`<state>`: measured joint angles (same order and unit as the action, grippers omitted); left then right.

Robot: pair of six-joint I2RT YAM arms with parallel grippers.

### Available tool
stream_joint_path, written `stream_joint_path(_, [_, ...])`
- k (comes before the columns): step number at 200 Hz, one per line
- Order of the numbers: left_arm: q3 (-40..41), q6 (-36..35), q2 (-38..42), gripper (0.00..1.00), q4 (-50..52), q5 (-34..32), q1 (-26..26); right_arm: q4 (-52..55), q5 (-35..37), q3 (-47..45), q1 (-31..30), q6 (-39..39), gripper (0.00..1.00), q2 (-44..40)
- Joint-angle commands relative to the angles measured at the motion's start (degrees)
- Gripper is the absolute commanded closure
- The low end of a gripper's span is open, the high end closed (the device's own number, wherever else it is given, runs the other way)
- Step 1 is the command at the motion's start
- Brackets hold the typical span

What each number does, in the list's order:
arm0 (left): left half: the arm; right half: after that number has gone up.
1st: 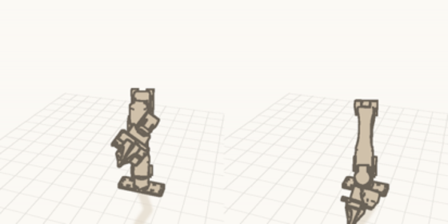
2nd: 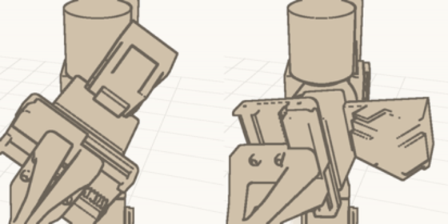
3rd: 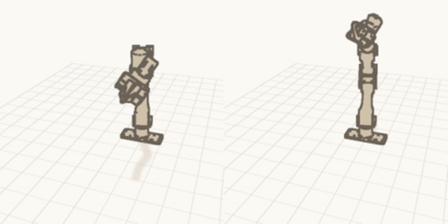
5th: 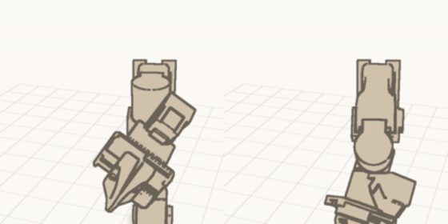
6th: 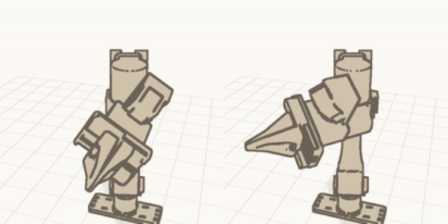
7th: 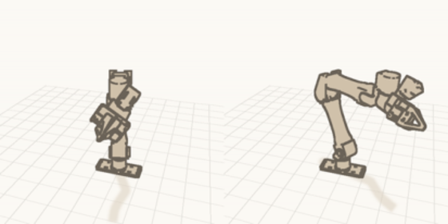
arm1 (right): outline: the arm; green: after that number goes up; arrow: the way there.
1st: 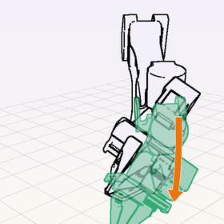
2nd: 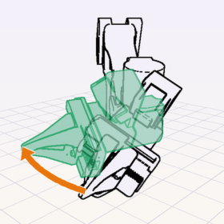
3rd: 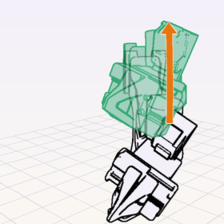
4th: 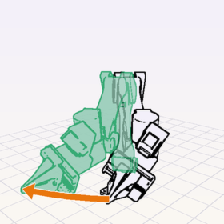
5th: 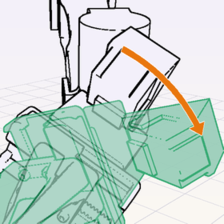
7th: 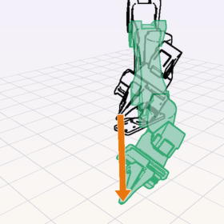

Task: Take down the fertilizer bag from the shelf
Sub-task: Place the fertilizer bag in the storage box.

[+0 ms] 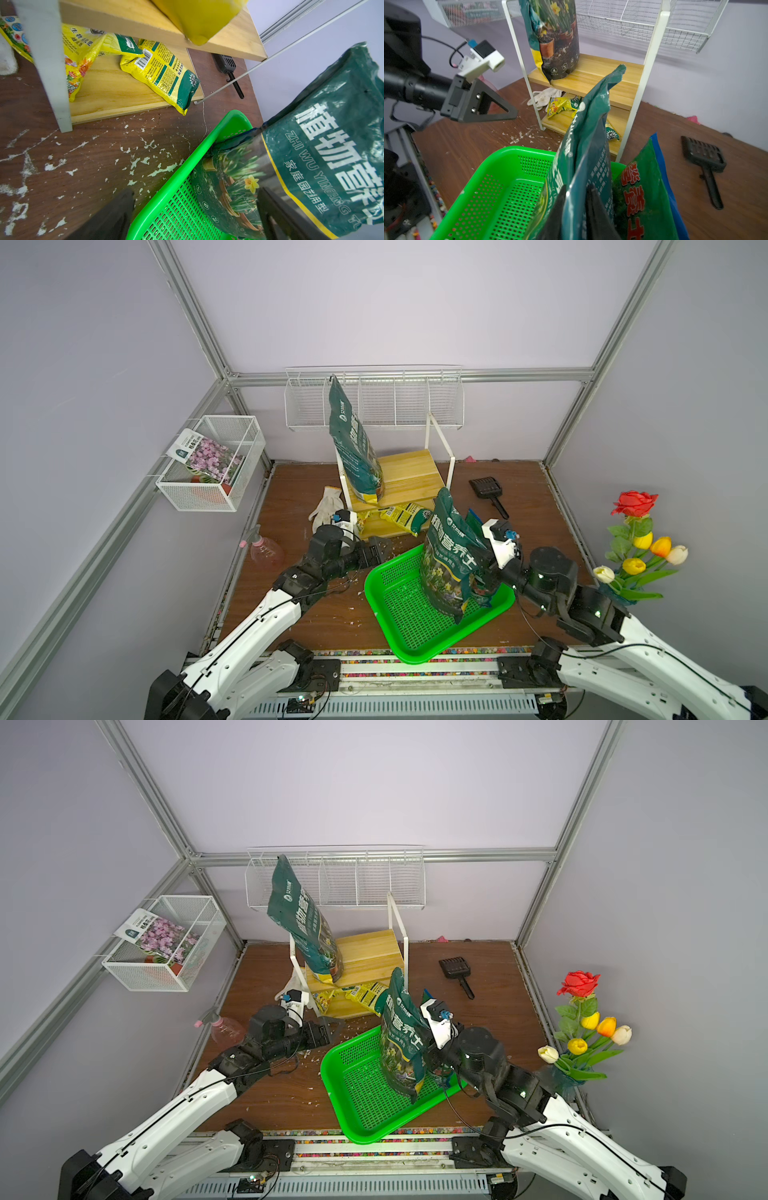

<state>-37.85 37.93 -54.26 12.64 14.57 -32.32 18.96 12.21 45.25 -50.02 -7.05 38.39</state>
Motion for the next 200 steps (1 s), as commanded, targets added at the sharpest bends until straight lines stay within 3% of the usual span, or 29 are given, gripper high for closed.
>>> stream_joint_path(1, [-0.39,0.15,0.94,0.03,-0.81,-0.96,-0.2,-3.84,0.89,1.5,-0.21,-0.49,0.62,-0.17])
stream_joint_path(28, [-0.36,0.13,1.04,0.03,-0.55,-1.03,-0.21,-3.37,0.46,1.85,-0.21,-0.57,0.37,0.47])
stream_joint_path(58, [-0.17,0.22,1.31,0.03,-0.6,-0.99,-0.2,-2.88,-0.49,2.61,-0.25,-1.12,0.25,1.31])
stream_joint_path(111, [0.32,0.31,2.14,0.03,-0.48,-1.81,-0.21,-2.75,-1.75,5.56,-0.19,-0.63,0.14,3.52])
stream_joint_path(200, [0.67,1.58,2.09,0.03,-1.82,0.1,-0.34,-1.72,-2.84,8.24,-0.25,-0.27,0.08,3.87])
